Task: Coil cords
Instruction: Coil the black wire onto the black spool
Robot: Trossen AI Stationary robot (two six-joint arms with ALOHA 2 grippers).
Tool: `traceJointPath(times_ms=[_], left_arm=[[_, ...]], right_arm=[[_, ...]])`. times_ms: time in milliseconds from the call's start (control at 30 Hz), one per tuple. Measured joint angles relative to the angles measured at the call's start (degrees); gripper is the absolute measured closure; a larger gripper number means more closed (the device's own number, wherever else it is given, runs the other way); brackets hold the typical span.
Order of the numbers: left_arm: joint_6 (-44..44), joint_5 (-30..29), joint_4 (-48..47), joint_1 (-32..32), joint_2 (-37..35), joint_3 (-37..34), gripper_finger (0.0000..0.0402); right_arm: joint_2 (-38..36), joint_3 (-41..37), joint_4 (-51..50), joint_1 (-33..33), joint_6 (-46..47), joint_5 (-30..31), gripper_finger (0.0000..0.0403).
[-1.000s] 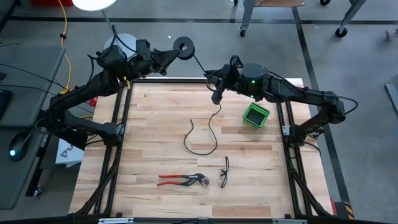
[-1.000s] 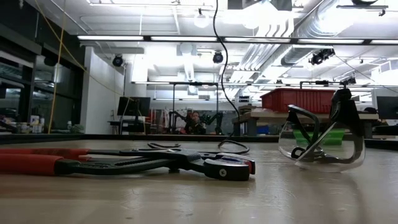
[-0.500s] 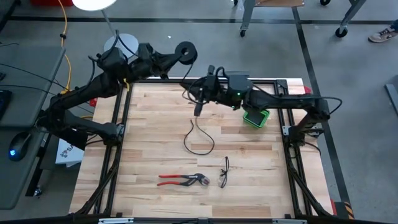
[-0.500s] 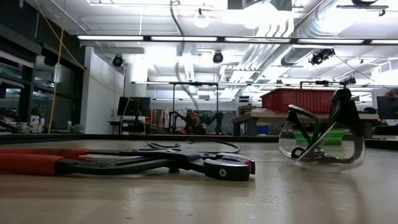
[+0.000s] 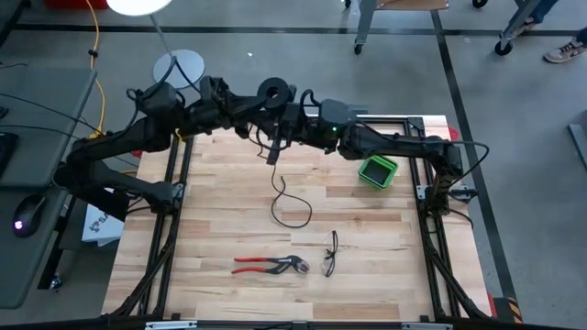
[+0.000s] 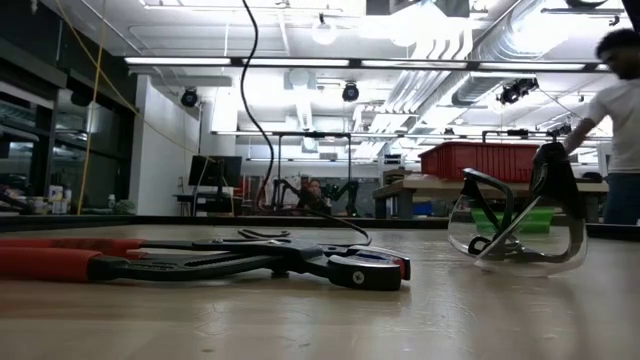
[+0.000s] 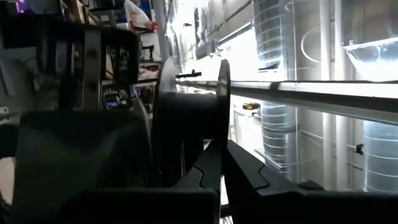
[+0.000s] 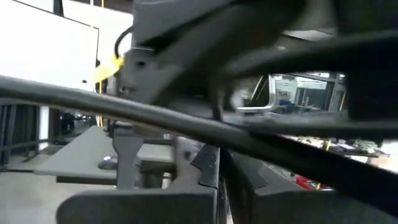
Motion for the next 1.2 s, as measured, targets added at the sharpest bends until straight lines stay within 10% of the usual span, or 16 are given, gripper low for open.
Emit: traceJointPath(times_ms=[1200], left_arm=[[5.8, -0.4, -39.6, -2.8, -12.1, -0.1, 0.0401]], right_arm=[[-1.2, 1.2, -13.7, -5.5, -5.2, -5.6, 0.0402]])
